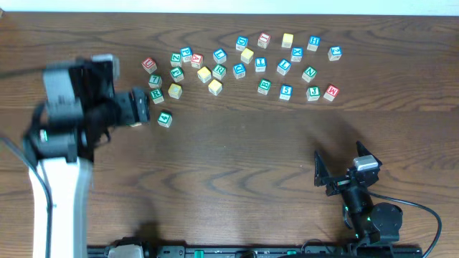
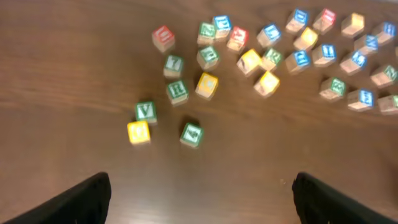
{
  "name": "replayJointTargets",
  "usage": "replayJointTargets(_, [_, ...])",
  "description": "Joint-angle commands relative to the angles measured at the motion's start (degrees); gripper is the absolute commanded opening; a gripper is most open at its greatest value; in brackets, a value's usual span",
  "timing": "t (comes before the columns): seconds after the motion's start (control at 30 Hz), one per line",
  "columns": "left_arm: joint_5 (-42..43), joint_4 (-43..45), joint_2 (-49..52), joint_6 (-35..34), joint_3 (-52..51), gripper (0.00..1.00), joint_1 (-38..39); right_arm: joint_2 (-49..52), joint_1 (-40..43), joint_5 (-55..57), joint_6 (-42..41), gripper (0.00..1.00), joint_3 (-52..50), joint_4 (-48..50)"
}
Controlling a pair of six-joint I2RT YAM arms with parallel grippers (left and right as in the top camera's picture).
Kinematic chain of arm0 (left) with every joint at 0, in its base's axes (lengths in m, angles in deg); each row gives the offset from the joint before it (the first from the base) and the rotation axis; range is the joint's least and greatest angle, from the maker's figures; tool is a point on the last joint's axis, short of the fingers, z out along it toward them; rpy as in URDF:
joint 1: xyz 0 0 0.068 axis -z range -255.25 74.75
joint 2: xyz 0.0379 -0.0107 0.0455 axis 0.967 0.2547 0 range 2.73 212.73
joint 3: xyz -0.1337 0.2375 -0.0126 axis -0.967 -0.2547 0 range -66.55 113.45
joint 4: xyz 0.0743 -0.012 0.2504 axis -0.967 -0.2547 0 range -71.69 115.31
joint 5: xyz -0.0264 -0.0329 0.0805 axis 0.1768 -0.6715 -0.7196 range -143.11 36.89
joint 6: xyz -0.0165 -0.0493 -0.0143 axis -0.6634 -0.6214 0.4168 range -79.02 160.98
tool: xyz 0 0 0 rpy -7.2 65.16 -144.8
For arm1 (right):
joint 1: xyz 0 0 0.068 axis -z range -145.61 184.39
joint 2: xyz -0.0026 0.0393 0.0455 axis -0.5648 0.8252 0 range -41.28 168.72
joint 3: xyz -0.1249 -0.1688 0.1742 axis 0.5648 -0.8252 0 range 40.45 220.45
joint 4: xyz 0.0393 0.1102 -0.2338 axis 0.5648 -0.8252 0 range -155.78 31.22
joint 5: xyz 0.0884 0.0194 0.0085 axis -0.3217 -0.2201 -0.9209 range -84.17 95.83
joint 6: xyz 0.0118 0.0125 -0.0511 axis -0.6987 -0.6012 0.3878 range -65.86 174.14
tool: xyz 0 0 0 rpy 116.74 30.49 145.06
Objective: Spell out CORL
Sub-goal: 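Reach the left gripper forward to the yellow C block and grasp it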
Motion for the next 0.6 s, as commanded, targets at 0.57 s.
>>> replayJointTargets(0.57, [0.4,-3.3,22.7,8.1,16.9,0.92,6.4,-0.3,0.3,-0.5,-0.2,0.99,-0.1,-0.2])
